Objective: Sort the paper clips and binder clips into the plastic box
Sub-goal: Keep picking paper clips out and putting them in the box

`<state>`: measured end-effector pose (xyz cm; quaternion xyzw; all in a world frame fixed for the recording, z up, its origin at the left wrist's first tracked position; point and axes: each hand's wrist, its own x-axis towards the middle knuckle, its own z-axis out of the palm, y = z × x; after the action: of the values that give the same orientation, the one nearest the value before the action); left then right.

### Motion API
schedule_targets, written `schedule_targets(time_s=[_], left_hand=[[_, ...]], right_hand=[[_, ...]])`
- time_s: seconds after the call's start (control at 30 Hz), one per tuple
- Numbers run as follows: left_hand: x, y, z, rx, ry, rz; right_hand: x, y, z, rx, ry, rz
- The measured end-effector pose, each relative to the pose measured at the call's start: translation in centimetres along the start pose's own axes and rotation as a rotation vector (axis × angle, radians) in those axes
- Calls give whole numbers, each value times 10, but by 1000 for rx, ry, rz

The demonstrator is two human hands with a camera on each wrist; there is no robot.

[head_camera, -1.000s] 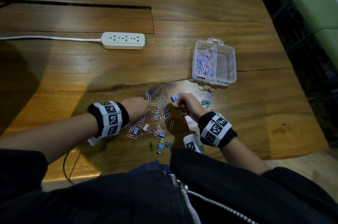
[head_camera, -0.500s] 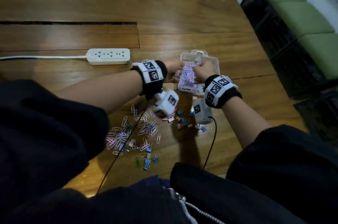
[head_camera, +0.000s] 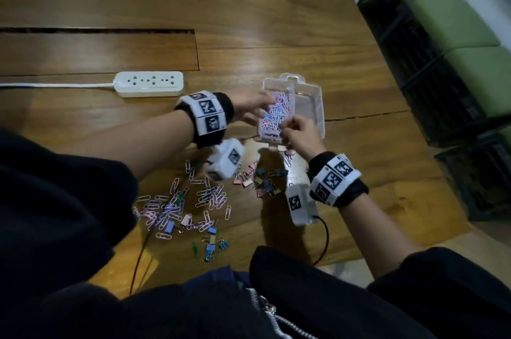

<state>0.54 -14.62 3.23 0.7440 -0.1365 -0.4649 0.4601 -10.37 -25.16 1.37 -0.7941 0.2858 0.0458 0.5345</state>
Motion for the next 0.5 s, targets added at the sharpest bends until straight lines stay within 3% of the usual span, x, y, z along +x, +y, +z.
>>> schedule_targets(time_s=[0.1,0.2,0.27,0.4,0.5], left_hand=[[-17,-32,-19,431,53,-1],[-41,-77,-33,846,91,-99],[-52,-103,-36,951,94,-160],[-76,-130,-22,868,62,-158],[-91,-146,-5,877,44,-73]], right_hand=[[-25,15,20,-103,-289,74],[-45,30,49,-161,-545,167],[-51,37,62,-195,-543,163],[-52,40,66,-325,-297,48],[-60,42,77,-420,-348,-41]])
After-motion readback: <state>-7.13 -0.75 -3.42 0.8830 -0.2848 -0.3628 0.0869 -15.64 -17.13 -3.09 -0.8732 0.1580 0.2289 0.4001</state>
